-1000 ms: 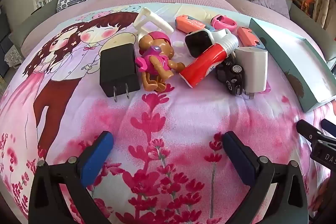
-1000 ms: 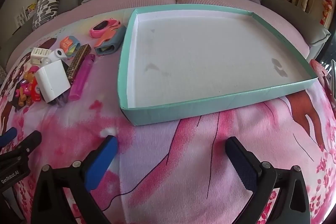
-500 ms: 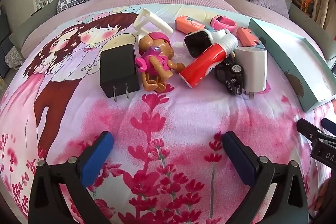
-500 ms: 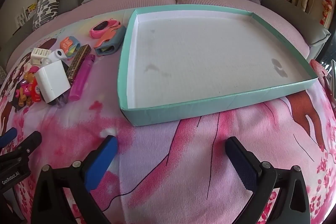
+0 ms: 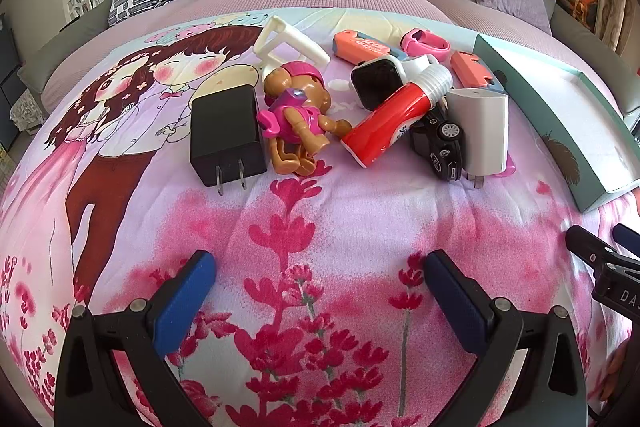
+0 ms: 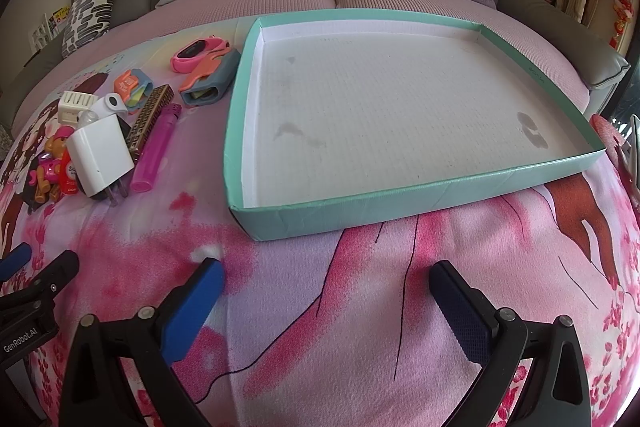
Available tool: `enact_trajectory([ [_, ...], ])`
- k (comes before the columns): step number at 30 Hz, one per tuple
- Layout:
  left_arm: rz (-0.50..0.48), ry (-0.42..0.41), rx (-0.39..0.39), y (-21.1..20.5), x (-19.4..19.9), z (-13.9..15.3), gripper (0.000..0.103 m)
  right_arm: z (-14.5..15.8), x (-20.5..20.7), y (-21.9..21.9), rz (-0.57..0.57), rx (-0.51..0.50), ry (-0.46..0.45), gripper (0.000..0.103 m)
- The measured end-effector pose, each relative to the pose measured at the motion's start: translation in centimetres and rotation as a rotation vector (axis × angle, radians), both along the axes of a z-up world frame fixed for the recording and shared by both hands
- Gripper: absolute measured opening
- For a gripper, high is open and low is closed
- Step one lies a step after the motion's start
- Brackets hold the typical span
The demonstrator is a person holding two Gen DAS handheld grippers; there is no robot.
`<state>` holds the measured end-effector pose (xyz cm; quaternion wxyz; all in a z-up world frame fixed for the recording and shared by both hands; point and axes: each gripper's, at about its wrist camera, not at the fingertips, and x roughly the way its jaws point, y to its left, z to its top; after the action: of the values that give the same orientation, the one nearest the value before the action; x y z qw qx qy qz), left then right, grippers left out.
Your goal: Organize rigid objects
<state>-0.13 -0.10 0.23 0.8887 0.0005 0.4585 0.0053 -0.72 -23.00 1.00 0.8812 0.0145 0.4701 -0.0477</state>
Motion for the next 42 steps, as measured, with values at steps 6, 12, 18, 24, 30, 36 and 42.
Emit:
enact_trajectory([
  [6,0.0,-0.001,-0.003,-0.04,-0.09,0.05,0.103,0.0,-0.01,0.01,0.0,0.0,0.0,0.103],
  [12,0.0,0.0,-0.006,0.12,-0.08,0.04,0.103,-0.01,-0.01,0.02,0.0,-0.001,0.0,0.103],
  [18,0.0,0.0,-0.006,0.11,-0.09,0.03,0.103,-0.05,-0.08,0.03,0.0,0.0,-0.001,0.103],
  [24,0.0,0.0,-0.005,0.12,-0.05,0.0,0.103,-0.08,-0.15,0.03,-0.001,0.0,-0.001,0.103],
  [30,0.0,-0.001,-0.001,0.05,-0.06,-0.01,0.103,-0.1,-0.2,0.02,-0.001,0.0,-0.002,0.103],
  [36,0.0,-0.001,-0.001,0.02,-0.08,-0.02,0.103,-0.14,-0.27,0.03,-0.001,0.0,-0.002,0.103],
  [42,0.0,-0.002,0.002,-0.08,-0.12,-0.03,0.103,-0.16,-0.32,0.03,-0.001,0.001,-0.002,0.103],
])
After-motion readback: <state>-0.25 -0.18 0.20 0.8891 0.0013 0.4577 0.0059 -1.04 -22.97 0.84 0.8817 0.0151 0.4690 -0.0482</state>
